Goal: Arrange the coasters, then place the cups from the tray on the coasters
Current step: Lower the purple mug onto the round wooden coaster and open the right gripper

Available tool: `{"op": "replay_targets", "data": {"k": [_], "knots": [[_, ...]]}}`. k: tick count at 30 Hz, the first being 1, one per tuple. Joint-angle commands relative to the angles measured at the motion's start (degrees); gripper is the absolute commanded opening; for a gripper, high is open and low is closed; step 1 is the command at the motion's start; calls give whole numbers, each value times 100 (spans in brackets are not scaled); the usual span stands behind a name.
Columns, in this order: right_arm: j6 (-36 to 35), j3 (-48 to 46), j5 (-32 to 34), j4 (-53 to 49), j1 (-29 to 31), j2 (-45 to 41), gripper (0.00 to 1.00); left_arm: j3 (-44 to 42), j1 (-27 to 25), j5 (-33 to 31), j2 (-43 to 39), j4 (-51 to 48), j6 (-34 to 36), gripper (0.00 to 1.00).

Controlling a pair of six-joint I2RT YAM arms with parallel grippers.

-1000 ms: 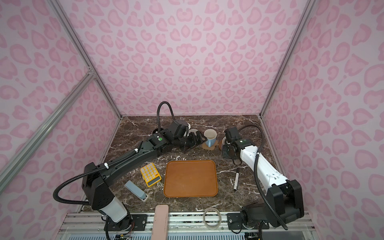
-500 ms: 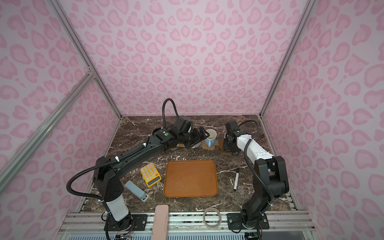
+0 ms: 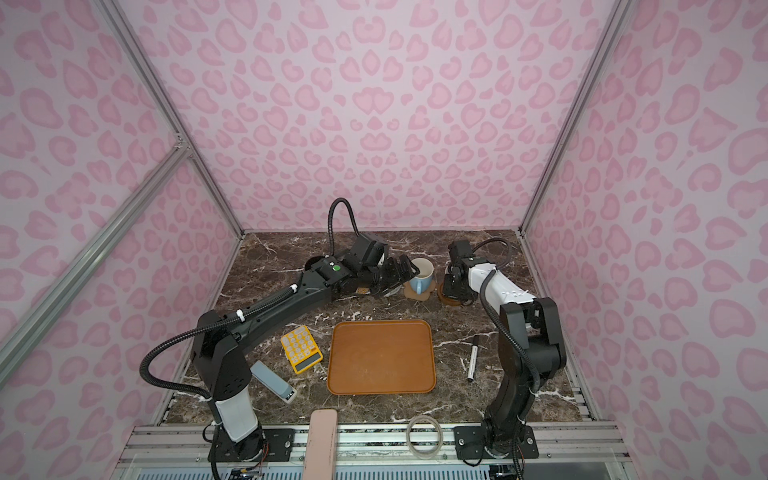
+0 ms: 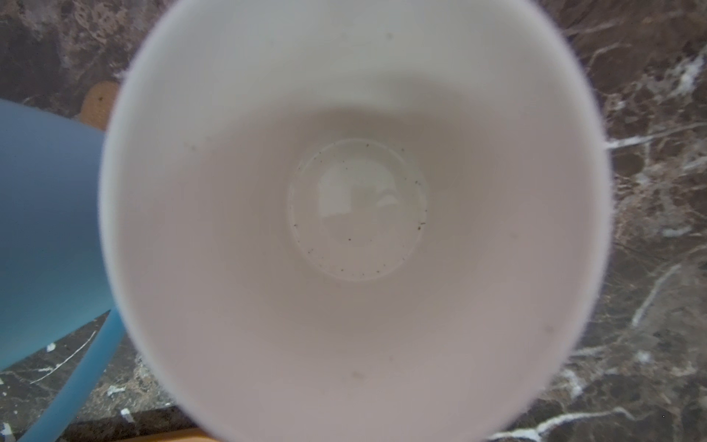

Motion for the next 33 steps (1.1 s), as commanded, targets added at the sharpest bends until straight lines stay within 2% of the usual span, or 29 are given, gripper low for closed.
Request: {"op": "replay_targets", "data": {"k": [1,19,27,33], "knots": [[-3,-68,60,227,11,-37,0,80,8,-60,17,-7,31,97],[76,-106,56,228,13,159,0,-173,4,8,-36,256,-120,97],[129,-148,-64,187,11,138,8,-131,6,-62,-88,172,-75,97],[120,-118,95,78,4,145,11,-113,7,-34,-70,192,-93,97]]}}
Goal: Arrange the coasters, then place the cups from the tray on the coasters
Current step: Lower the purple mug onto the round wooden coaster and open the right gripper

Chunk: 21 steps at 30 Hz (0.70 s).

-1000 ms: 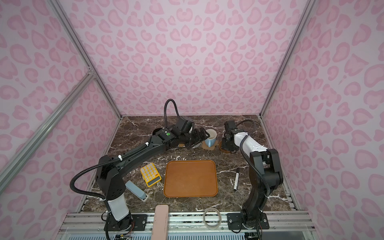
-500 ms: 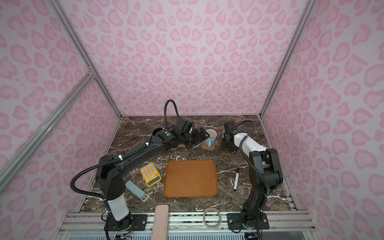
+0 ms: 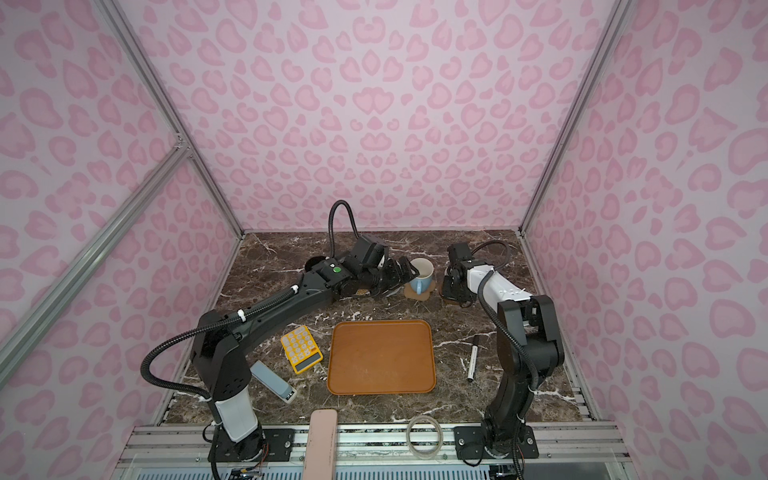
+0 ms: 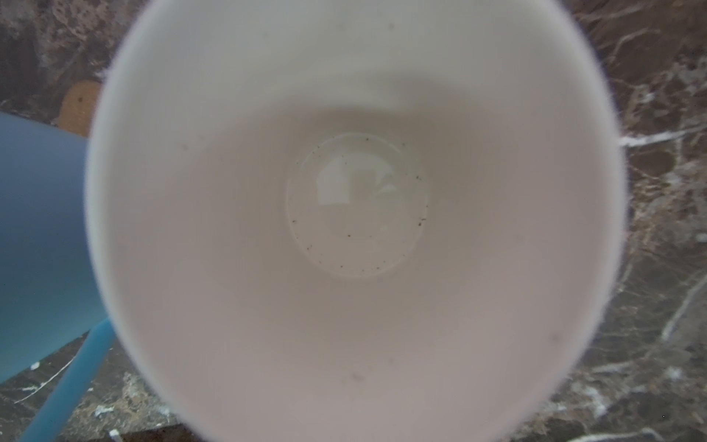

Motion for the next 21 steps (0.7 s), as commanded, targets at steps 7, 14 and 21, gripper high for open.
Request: {"op": "replay_targets", "data": {"k": [7,14,21], "knots": [[47,-27,80,-180,-2,1,22,16,17,-58,-105,93,-29,97],[7,69,107,-311,4,-210,35,-116,33,-231,-252,55,-150,97],[-34,-12,321,-344,22,-895,49,-714,85,-1081,-966,30,-14,97]]}}
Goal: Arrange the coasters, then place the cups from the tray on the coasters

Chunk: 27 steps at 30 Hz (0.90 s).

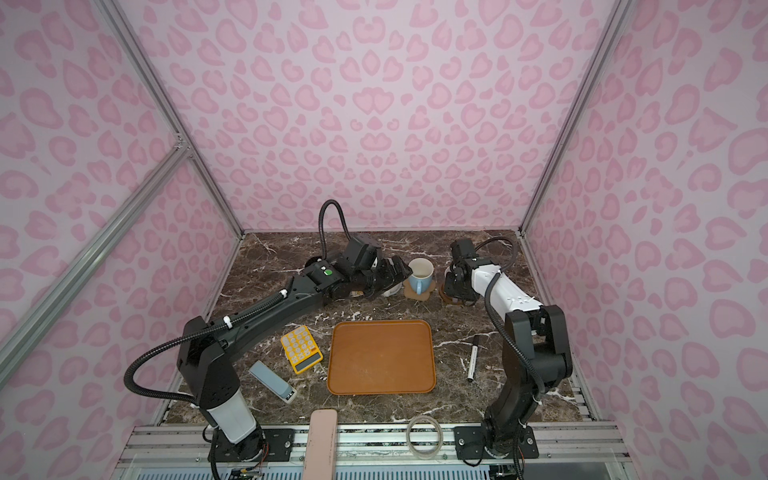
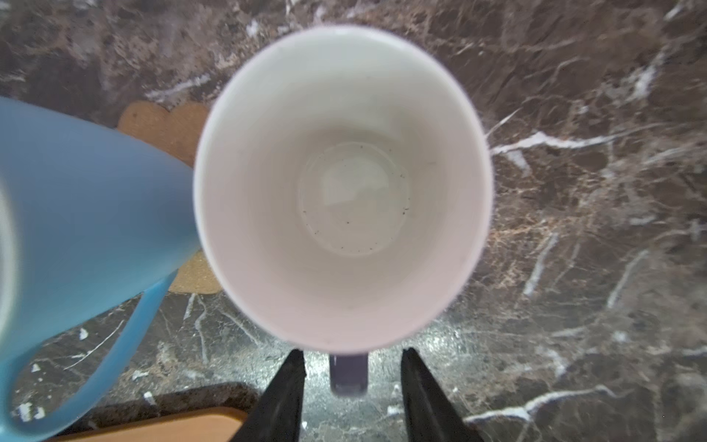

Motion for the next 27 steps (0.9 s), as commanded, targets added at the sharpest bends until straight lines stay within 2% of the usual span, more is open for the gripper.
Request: {"op": "replay_targets", "data": {"k": [1,2,3,4,8,11,14,18,22,24,27], "knots": [[-72,-133,312,22,39,-431,54,-373,56,-882,-526,8,140,97],[-132,-222,413,73,61,-638,73,-517,80,-1194,-773,-63,250,97],[-217,-283,464,110,81,-811,97,-662,93,-1450,-967,-82,444,98],[-320,-354,493,121,77,-987,98,-850,97,-1799,-1185,-77,776,98],[-383,-420,757,39,55,-1522,98,-2201,137,-3514,-2131,363,1669,98],[-185,-1003,1130,786,55,-2196,98,-3054,203,-4521,-2788,646,2243,98],[-355,-1772,1197,1737,55,-2836,95,-3852,330,-5408,-3294,1137,2800,90],[-822,-2658,1336,2743,40,-3403,90,-4578,1003,-5332,-3896,1563,3424,90],[-1356,-3636,1766,3829,34,-3801,87,-5691,1582,-5323,-4455,3196,4653,91],[-1780,-4277,1765,4756,18,-3981,87,-6202,2007,-5154,-4645,3961,4908,91],[-1868,-5016,1924,5971,-80,-3936,87,-6647,2563,-4848,-4578,4717,5290,91]]}}
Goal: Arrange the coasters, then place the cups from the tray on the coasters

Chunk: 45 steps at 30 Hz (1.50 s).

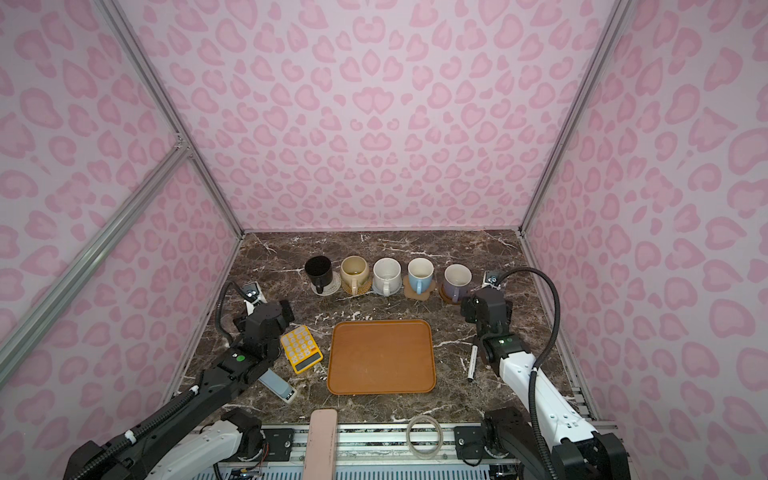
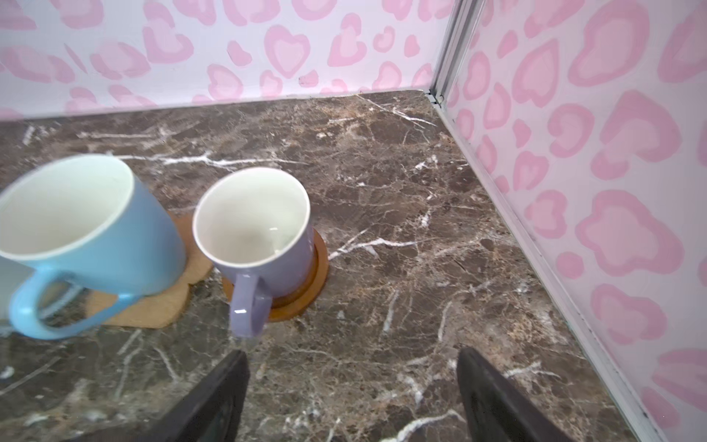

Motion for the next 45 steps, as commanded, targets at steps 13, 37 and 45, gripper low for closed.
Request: {"op": "replay_targets", "data": {"k": [13,37,45], "knots": [[-76,-935,274,3832,-758,1598,87,-882,1846,1657,1879,4325,1124,87],[-645,-723,-799,5116,-842,3128,99,-688,2230,3031,3193,5010,1205,97],[-636,-700,-799,5031,-842,3098,99,-720,2230,3044,3143,4997,1214,97]]}}
